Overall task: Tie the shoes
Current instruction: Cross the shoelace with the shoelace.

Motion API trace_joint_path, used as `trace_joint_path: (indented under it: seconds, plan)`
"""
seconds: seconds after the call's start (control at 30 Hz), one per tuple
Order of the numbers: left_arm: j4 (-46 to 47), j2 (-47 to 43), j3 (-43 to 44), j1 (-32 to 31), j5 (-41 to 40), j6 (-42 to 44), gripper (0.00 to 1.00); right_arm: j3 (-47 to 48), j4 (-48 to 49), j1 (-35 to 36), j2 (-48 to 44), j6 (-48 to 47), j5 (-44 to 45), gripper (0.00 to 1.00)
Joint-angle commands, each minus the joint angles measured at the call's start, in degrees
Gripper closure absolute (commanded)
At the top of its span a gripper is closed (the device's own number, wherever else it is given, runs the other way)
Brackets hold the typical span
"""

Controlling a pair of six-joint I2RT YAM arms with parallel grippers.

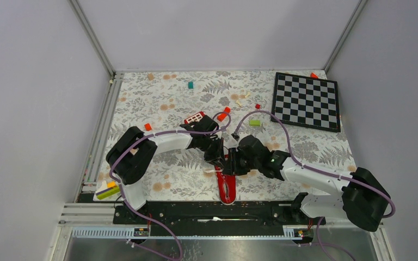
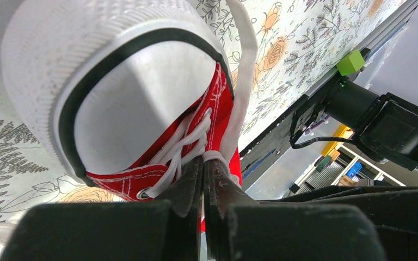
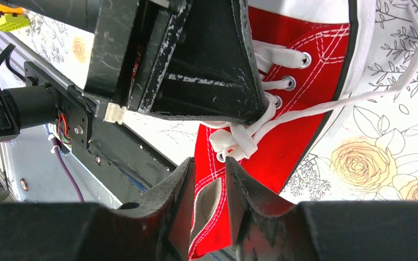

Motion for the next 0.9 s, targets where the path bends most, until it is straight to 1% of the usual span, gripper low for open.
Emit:
trace_joint_path:
  seconds: [0.0,0.87]
  plan:
    - [1.5,0.9,0.8,0.0,-0.9,1.2,1.0,-0.6,-1.4,0.8,-1.7,-0.3,1.3,0.66]
    - [1.5,0.8,0.6,-0.1,-0.8,1.3,1.0,0.1,1.2,1.3,2.6,-0.3,1.8,0.65]
